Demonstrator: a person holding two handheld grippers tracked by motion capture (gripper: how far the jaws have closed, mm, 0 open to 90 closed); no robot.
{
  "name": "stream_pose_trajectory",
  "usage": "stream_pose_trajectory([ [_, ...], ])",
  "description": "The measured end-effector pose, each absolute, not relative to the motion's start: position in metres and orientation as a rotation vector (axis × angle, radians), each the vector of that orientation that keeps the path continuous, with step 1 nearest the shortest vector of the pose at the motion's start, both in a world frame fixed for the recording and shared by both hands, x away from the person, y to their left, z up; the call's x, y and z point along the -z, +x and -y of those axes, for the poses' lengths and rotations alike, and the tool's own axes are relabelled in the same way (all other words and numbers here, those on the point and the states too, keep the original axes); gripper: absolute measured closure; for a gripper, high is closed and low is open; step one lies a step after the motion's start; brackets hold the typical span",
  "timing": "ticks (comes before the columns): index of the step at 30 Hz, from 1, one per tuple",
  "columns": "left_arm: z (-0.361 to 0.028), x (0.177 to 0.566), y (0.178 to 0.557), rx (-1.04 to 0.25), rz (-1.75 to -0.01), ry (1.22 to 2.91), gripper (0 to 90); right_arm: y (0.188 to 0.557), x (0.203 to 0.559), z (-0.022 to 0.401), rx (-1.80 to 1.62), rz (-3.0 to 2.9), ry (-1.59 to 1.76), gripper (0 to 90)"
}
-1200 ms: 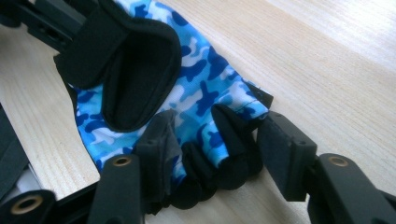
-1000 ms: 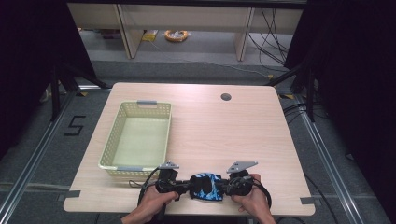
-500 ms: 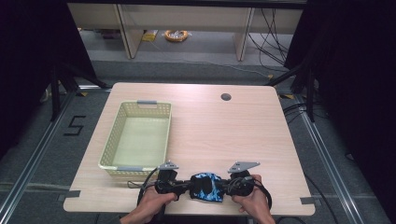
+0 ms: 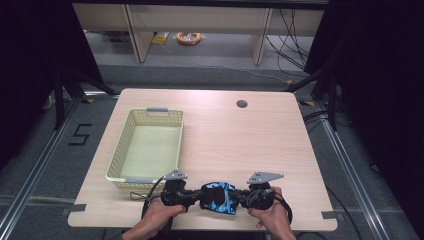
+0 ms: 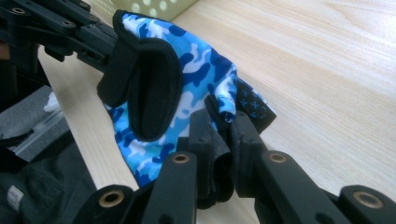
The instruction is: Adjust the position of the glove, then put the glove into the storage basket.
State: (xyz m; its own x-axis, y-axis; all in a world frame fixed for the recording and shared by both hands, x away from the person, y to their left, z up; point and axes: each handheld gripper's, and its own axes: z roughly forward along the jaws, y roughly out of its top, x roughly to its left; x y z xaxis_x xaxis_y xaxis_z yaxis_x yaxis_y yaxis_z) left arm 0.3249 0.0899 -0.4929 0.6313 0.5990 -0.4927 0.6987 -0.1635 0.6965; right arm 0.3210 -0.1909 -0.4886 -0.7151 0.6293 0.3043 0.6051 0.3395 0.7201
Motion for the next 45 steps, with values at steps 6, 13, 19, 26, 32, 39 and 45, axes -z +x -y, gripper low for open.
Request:
stream_pose_trajectory([
  [6,-0.096,0.492,0.323,0.117,-1.035,1.846,84.1,0.317,0.483,0.185,-1.342,-2.537,1.154,81.3],
  [13,-0.106,0.486,0.324,0.11,-1.036,1.837,84.0,0.315,0.475,0.175,-1.341,-2.531,1.121,81.2],
  [19,-0.112,0.479,0.322,0.099,-1.035,1.825,83.7,0.317,0.469,0.169,-1.32,-2.523,1.108,81.1],
  [26,-0.125,0.458,0.322,0.064,-1.018,1.836,83.6,0.318,0.453,0.159,-1.38,-2.509,1.083,81.2],
  [32,-0.142,0.431,0.327,0.026,-1.036,1.817,83.5,0.327,0.43,0.144,-1.402,-2.484,1.011,81.1],
  [39,-0.16,0.409,0.338,0.008,-1.058,1.809,83.4,0.342,0.402,0.124,-1.399,-2.485,0.975,81.1],
  [45,-0.178,0.396,0.347,-0.012,-1.084,1.793,83.4,0.36,0.39,0.105,-1.4,-2.502,0.97,81.1],
])
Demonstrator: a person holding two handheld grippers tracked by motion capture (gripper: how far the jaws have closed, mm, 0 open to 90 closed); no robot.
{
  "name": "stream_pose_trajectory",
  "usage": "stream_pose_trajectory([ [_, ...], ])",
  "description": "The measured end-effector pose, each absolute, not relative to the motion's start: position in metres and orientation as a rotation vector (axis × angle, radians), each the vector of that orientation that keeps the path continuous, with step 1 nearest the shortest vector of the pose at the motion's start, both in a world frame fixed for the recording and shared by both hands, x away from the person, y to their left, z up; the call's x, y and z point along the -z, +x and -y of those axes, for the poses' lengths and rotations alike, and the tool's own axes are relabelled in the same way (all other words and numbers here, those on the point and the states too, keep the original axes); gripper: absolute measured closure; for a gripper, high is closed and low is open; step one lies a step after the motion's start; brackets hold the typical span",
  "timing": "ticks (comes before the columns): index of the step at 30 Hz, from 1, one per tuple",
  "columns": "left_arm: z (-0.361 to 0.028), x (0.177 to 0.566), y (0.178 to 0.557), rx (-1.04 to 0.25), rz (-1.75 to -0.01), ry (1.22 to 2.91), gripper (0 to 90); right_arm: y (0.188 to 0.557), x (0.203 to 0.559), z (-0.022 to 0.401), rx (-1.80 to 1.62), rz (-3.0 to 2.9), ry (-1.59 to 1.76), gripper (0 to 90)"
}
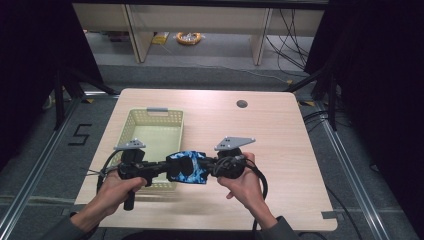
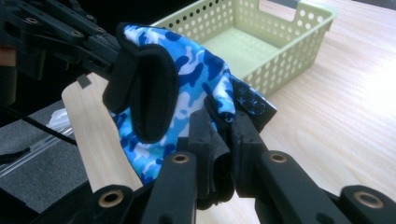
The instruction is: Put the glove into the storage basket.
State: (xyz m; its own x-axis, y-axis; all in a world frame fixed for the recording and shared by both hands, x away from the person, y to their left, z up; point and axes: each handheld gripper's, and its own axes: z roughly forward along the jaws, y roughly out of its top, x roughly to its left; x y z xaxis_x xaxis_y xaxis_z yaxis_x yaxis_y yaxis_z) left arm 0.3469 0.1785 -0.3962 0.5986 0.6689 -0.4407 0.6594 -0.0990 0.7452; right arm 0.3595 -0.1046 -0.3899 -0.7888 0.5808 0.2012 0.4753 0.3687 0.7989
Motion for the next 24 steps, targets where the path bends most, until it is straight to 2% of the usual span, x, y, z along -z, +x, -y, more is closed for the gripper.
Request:
stream_pose_trajectory([
  [14,-0.216,0.395,0.365,-0.045,-1.166,1.775,83.3,0.387,0.383,0.06,-1.394,-2.521,0.927,81.2],
  [24,-0.232,0.393,0.369,-0.058,-1.19,1.773,83.1,0.397,0.38,0.043,-1.378,-2.553,0.906,81.1],
])
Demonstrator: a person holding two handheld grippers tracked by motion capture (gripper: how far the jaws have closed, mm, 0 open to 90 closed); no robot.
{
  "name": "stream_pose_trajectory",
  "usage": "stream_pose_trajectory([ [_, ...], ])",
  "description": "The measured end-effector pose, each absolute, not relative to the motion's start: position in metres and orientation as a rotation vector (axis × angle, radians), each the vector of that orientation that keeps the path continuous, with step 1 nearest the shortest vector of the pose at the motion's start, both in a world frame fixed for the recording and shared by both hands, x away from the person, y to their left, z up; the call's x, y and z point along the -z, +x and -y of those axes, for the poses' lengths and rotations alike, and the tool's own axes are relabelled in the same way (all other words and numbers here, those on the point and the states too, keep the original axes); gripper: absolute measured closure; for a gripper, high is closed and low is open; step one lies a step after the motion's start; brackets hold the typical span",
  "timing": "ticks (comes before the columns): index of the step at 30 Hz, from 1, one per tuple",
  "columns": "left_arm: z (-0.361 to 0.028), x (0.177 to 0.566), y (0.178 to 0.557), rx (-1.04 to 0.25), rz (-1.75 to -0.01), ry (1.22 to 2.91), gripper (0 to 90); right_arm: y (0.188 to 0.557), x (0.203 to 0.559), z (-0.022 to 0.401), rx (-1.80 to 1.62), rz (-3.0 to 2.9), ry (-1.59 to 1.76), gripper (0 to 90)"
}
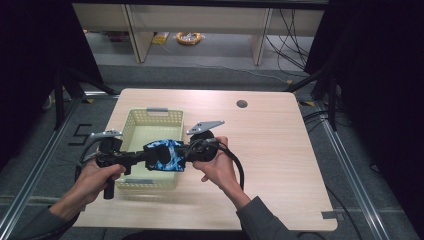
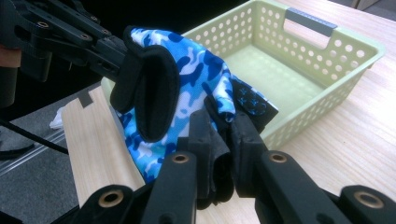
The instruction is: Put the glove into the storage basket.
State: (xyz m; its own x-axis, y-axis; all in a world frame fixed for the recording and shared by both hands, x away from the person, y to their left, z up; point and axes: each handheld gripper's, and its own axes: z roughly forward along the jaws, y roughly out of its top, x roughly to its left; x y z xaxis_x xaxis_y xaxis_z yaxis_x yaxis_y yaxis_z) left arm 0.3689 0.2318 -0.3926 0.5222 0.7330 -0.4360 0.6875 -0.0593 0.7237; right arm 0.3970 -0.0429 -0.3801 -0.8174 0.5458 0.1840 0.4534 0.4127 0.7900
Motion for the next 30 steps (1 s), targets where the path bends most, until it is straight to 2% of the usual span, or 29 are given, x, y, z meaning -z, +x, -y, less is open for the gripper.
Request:
stream_pose_trajectory([
  [30,-0.267,0.404,0.385,-0.071,-1.29,1.77,83.1,0.424,0.393,-0.003,-1.327,-2.612,0.936,81.0],
])
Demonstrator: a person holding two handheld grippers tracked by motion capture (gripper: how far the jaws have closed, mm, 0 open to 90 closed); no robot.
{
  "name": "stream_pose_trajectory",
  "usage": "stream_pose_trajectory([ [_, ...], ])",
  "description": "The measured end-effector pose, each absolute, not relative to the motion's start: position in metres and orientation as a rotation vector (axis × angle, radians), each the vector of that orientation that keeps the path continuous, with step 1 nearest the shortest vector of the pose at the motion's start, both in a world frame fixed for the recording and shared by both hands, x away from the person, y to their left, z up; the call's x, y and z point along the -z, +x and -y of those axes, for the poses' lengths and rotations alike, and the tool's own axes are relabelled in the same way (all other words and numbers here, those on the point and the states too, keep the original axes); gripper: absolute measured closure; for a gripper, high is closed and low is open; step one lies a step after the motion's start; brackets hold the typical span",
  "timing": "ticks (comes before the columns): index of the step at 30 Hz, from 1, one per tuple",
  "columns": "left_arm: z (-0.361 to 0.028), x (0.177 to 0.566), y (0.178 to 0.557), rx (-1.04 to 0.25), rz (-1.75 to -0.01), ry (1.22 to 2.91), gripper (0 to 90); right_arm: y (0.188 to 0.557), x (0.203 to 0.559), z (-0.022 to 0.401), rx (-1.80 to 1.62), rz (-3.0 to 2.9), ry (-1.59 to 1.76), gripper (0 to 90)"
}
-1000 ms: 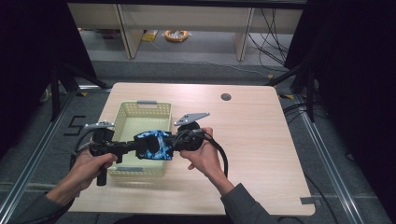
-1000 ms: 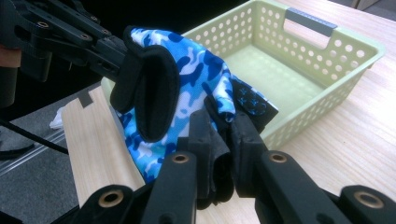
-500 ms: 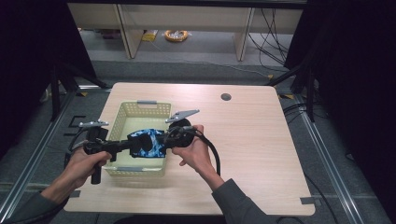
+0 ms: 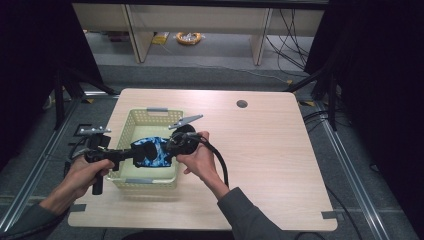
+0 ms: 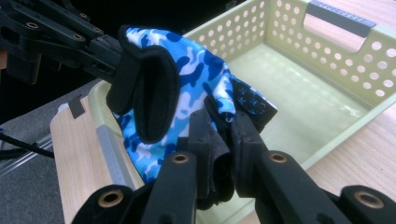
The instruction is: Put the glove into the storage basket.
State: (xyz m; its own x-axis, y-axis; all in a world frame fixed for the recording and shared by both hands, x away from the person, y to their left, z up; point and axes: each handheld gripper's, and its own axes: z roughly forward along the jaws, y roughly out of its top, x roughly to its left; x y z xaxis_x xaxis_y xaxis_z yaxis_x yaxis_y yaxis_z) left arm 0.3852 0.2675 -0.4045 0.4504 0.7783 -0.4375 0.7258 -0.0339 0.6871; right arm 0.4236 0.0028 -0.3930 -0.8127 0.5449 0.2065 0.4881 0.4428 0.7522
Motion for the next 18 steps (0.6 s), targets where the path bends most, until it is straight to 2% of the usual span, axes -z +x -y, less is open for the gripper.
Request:
stream_pose_trajectory([
  [18,-0.277,0.425,0.394,-0.05,-1.349,1.786,82.6,0.434,0.414,-0.02,-1.279,-2.637,0.978,81.0],
])
